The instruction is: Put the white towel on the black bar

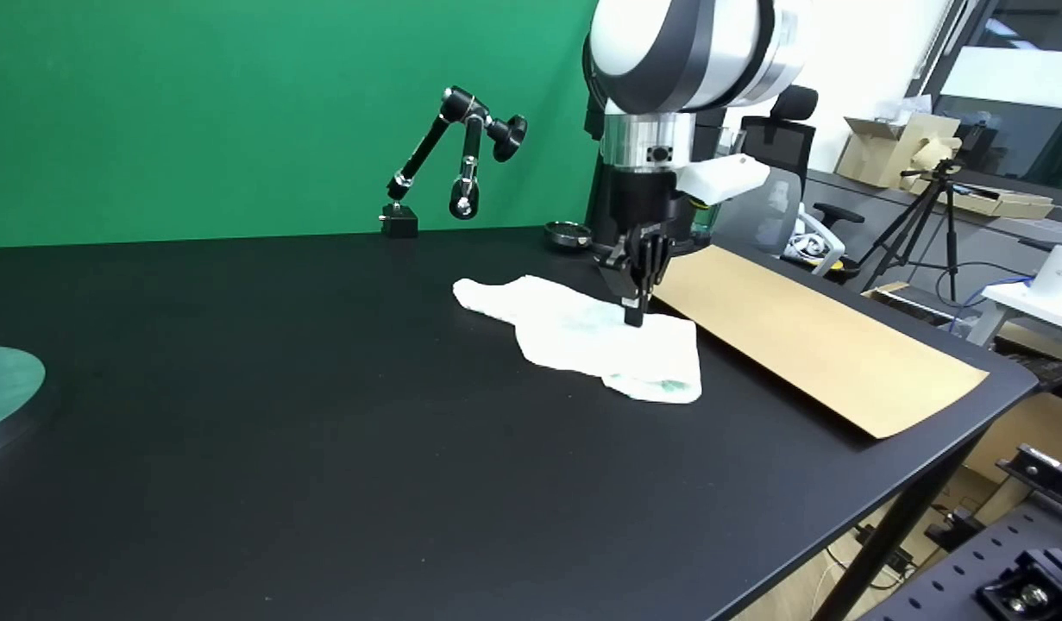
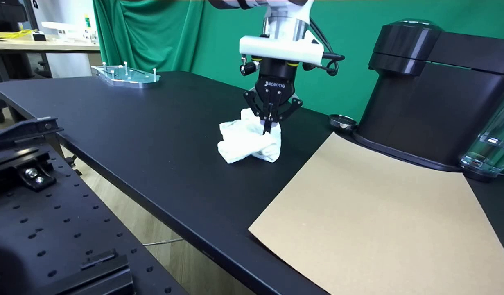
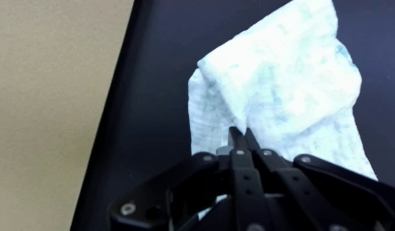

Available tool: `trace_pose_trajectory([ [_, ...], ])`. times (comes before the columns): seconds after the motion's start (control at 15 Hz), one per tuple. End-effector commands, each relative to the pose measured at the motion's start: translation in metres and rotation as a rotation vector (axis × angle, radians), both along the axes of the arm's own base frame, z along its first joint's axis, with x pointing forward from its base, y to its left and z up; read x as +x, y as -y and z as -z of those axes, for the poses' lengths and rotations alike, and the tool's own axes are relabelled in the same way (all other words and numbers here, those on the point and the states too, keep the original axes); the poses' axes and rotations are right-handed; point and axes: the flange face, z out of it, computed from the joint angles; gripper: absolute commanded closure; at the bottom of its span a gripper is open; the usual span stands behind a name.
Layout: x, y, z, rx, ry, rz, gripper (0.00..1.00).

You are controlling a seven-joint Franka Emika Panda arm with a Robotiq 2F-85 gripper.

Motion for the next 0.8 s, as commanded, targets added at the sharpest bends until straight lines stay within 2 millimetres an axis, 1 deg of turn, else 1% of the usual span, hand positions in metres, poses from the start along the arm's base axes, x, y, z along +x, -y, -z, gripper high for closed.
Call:
trace_pose_trajectory([
  [0.0, 0.004, -0.003, -0.015, 0.03, -0.03, -0.016, 1.0],
  [0.07, 0.004, -0.005, -0.02, 0.035, -0.036, -0.021, 1.0],
  [0.2, 0.008, -0.008, -0.038, 0.027, -0.025, -0.027, 1.0],
  [0.33, 0.016, -0.012, -0.065, 0.006, 0.01, -0.016, 1.0],
  [0.53, 0.031, -0.02, -0.113, -0.012, 0.097, 0.03, 1.0],
  [0.73, 0.046, -0.038, -0.163, -0.001, 0.153, 0.139, 1.0],
])
